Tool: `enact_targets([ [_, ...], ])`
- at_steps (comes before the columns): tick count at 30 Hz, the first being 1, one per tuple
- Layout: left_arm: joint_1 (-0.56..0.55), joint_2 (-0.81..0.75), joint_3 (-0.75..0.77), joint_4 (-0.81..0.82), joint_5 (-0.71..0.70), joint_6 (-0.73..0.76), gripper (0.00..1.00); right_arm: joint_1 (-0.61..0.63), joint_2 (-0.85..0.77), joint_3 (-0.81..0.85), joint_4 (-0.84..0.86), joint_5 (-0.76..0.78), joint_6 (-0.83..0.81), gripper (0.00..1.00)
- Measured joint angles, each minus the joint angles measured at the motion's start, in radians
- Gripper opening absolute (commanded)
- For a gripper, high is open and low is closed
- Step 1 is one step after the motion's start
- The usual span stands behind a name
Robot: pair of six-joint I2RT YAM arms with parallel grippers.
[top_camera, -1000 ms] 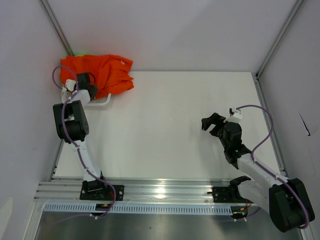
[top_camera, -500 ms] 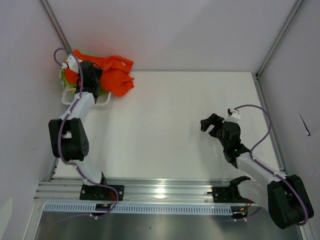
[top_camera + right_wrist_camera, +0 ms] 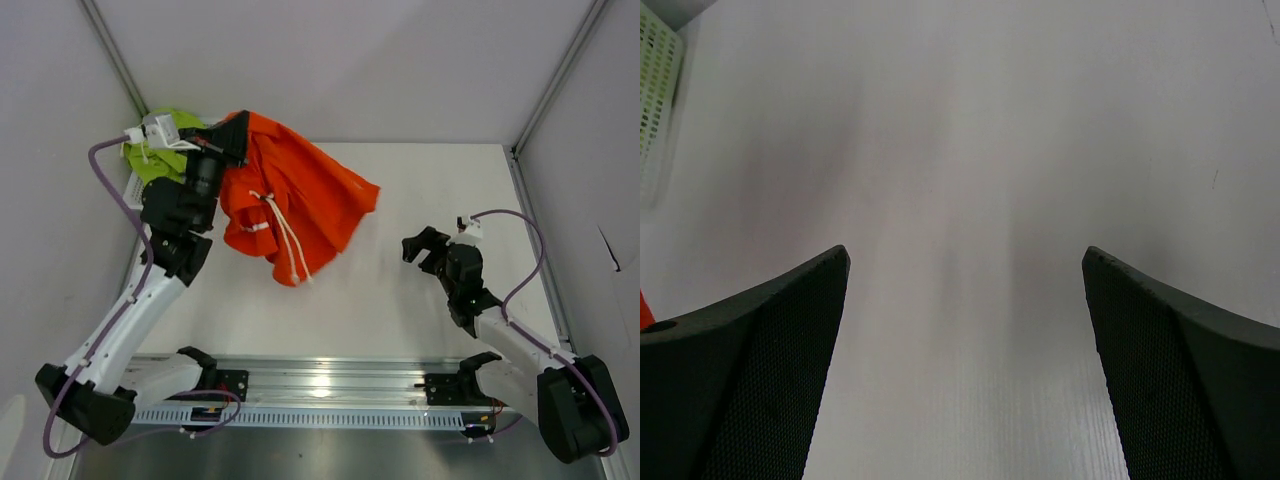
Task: Fold and stack the shorts
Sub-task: Move the shorts to the center of the board
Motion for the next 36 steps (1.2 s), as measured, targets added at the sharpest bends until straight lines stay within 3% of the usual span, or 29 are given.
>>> enact_targets([
  [4, -0.109, -0.134, -0.063, -0.072, 0.003, -0.001, 0.0, 0.001, -0.043, 0.0, -0.005, 0.01, 0.0, 0.99],
  [11, -0.164, -0.235, -0.22, -0.112, 0.007, -0.103, 0.0, 0.004, -0.124, -0.002, -0.035, 0.059, 0.0, 0.99],
  [15, -0.166, -0.03, -0.238, -0.148, 0.002, -0.135, 0.0, 0.004, -0.168, -0.011, -0.049, 0.093, 0.0, 0.99],
  [19, -0.165, 0.356, -0.129, -0.269, 0.067, -0.126, 0.01, 0.004, -0.178, -0.017, -0.062, 0.105, -0.005, 0.99],
  [20, -0.165, 0.436, -0.087, -0.304, 0.1, -0.121, 0.11, 0.004, -0.178, -0.018, -0.064, 0.105, -0.008, 0.99],
  [21, -0.165, 0.514, -0.037, -0.349, 0.144, -0.108, 0.37, 0.004, -0.178, -0.019, -0.064, 0.103, -0.013, 1.0],
  [26, -0.167, 0.579, 0.075, -0.483, 0.263, -0.071, 0.95, 0.005, -0.175, -0.034, -0.031, 0.032, -0.043, 1.0],
  [31, -0.168, 0.449, 0.106, -0.61, 0.205, -0.054, 0.98, 0.05, -0.098, -0.037, 0.035, -0.088, -0.093, 0.96],
  [36, -0.156, 0.259, 0.124, -0.761, 0.075, -0.057, 0.98, 0.212, 0.081, 0.059, -0.009, -0.095, -0.165, 0.9],
])
